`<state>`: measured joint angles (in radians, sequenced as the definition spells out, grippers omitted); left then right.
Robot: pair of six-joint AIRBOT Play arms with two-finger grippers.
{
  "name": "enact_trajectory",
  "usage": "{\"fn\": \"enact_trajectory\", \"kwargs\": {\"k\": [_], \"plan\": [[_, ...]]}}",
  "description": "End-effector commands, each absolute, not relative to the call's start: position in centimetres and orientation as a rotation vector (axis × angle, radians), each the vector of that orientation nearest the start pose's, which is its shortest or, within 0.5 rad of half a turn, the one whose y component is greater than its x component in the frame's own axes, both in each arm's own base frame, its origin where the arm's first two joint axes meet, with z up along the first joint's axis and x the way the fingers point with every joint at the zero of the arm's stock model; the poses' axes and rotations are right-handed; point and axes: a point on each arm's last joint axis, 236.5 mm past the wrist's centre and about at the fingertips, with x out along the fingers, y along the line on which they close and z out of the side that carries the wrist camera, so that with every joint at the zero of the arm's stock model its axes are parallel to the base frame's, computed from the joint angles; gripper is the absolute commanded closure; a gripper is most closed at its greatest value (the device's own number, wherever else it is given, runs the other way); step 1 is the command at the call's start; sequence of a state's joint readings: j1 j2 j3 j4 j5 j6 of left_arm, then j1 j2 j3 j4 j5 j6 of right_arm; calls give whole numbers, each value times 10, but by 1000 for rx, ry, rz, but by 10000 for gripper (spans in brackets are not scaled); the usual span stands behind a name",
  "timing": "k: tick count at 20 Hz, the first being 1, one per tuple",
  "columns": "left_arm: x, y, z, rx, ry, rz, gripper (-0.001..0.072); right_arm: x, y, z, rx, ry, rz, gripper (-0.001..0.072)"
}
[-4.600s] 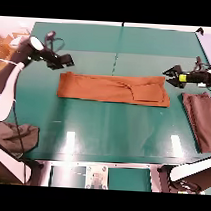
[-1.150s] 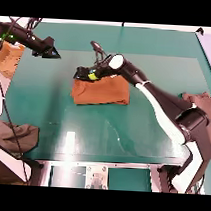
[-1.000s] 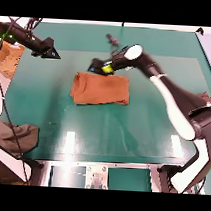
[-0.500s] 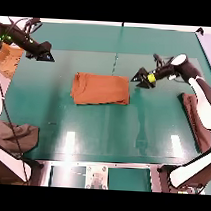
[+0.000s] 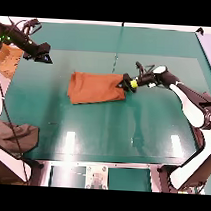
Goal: Fold the shirts.
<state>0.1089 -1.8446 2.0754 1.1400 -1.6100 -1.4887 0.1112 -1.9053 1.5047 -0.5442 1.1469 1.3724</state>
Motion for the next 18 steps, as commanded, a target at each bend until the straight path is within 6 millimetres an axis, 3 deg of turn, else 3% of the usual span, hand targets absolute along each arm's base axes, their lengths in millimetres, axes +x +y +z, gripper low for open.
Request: {"fn": "enact_trajectory", "kwargs": {"k": [1,2,5,7,9,14,16,18], "plan": [[493,-44,68,-284,1331,-331,687,496,240,32,776,1245,704,698],[493,-44,68,-284,1332,-332,687,504,219,58,734,1202,674,698],[493,-44,68,-284,1333,-333,687,515,117,133,641,1083,473,699],[493,-44,68,-285,1333,-333,687,510,45,169,647,1013,339,699],[493,-45,68,-287,1333,-335,687,496,-29,191,680,949,214,699],[491,-45,68,-286,1340,-336,687,444,-191,191,774,862,-126,699],[491,-45,68,-286,1340,-336,687,419,-236,186,802,844,-233,699],[491,-45,68,-287,1341,-336,687,393,-267,184,832,840,-309,699]]}}
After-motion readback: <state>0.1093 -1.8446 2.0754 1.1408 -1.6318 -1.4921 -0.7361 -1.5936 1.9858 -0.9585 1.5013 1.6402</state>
